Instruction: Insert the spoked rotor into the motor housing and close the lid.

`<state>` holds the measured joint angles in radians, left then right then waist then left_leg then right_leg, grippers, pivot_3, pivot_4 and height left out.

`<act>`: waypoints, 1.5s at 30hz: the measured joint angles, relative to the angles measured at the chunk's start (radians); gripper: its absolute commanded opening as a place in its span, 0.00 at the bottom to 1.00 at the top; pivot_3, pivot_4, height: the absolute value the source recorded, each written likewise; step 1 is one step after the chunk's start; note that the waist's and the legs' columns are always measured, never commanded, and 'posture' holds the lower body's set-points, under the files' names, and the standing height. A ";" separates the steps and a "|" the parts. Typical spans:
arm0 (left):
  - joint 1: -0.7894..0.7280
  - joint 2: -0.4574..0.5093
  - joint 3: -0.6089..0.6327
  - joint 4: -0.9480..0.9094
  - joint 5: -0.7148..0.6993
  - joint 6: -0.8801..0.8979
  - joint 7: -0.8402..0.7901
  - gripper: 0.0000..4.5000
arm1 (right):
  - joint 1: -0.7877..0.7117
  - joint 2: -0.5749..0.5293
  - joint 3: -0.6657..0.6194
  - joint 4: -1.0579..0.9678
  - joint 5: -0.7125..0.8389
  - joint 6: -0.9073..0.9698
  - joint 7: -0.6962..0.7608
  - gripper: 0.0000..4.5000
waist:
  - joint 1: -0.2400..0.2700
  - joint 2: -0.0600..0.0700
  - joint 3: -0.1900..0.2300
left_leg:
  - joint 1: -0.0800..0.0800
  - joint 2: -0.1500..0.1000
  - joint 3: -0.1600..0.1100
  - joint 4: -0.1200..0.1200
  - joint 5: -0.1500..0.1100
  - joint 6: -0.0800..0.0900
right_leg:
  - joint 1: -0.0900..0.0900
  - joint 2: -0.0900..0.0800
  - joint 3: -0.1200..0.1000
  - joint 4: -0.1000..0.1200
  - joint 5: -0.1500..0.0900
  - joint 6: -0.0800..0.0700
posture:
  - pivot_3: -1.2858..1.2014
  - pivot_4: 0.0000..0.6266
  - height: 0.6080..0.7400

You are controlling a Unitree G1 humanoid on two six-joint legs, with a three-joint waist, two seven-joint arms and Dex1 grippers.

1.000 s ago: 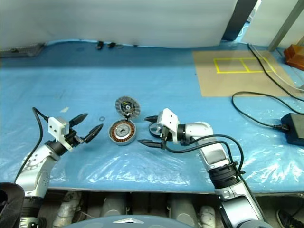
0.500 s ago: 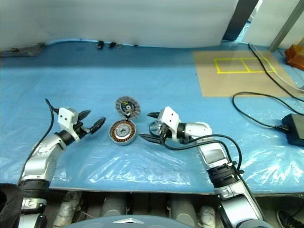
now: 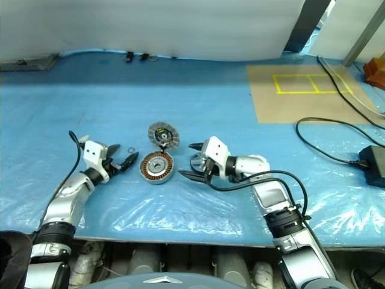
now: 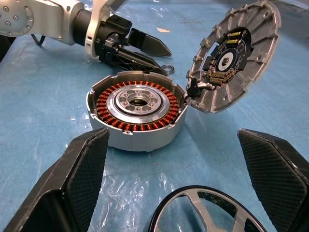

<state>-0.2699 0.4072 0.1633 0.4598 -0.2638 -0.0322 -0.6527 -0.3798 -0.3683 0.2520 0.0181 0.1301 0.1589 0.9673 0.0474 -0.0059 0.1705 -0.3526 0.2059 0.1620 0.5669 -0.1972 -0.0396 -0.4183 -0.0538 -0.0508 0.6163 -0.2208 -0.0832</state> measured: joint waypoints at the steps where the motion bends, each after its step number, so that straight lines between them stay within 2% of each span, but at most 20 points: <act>1: 0.000 0.000 0.000 0.003 0.001 -0.002 0.001 1.00 | 0.000 0.000 0.001 0.000 0.000 0.000 0.000 0.99 | 0.000 0.000 0.000 | 0.000 0.000 0.000 0.000 0.000 0.000 | 0.000 0.000 0.000 0.000 0.000 0.000 | 0.52 0.24 1.00; 2: -0.001 0.000 0.000 0.004 0.002 -0.003 0.002 1.00 | 0.000 0.000 0.001 0.000 0.000 0.000 -0.001 0.99 | 0.000 0.000 0.000 | 0.000 0.000 0.000 0.000 0.000 0.000 | 0.000 0.000 0.000 0.000 0.000 0.000 | 0.52 0.24 1.00; 5: -0.002 0.000 0.000 0.007 0.003 -0.004 0.003 0.86 | 0.001 -0.001 0.001 0.000 0.000 0.000 -0.003 1.00 | 0.000 0.000 0.000 | 0.000 0.000 0.000 0.000 0.000 0.000 | 0.000 0.000 0.000 0.000 0.000 0.000 | 0.52 0.24 1.00; 13: -0.004 0.001 0.000 0.012 0.005 -0.004 0.000 0.25 | 0.001 -0.002 0.003 0.000 0.000 0.000 -0.010 1.00 | 0.000 0.000 0.000 | 0.000 0.000 0.000 0.000 0.000 0.000 | 0.000 0.000 0.000 0.000 0.000 0.000 | 0.52 0.24 1.00; 31: 0.015 0.002 0.003 -0.014 0.005 -0.007 -0.021 0.25 | 0.001 0.001 0.007 0.000 0.000 0.001 -0.012 1.00 | -0.001 0.000 0.000 | 0.000 0.000 0.000 -0.005 0.000 0.000 | 0.000 0.000 0.000 -0.007 0.000 0.000 | 0.52 0.24 1.00; 45: -0.020 0.021 -0.031 0.011 0.061 -0.015 -0.019 0.25 | 0.001 0.003 0.008 0.000 0.000 0.002 -0.021 1.00 | 0.000 0.000 0.000 | 0.000 0.000 0.000 -0.005 0.000 0.000 | 0.001 0.000 -0.001 -0.007 0.000 0.001 | 0.52 0.24 1.00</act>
<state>-0.2901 0.4284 0.1325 0.4706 -0.2024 -0.0468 -0.6715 -0.3791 -0.3657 0.2602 0.0182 0.1300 0.1612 0.9465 0.0475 -0.0056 0.1704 -0.3521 0.2055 0.1621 0.5619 -0.1972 -0.0396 -0.4168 -0.0539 -0.0513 0.6091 -0.2203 -0.0824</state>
